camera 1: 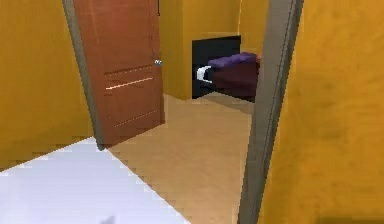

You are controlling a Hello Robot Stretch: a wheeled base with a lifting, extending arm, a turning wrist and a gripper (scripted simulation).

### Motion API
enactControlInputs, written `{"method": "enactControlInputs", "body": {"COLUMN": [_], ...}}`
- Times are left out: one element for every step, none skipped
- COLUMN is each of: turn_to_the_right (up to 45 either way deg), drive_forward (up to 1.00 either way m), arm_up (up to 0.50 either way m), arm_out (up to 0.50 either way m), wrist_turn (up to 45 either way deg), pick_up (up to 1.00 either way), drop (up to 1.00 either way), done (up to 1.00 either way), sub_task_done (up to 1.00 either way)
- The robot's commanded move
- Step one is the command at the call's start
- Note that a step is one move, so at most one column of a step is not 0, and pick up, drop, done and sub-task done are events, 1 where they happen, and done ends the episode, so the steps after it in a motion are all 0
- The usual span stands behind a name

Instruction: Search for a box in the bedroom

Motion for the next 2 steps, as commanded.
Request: {"method": "enactControlInputs", "body": {"turn_to_the_right": [0.0, 33.0], "drive_forward": [0.8, 0.0], "arm_up": [0.0, 0.0], "arm_out": [0.0, 0.0], "wrist_turn": [0.0, 0.0], "pick_up": [0.0, 0.0], "drop": [0.0, 0.0], "done": [0.0, 0.0], "sub_task_done": [0.0, 0.0]}}
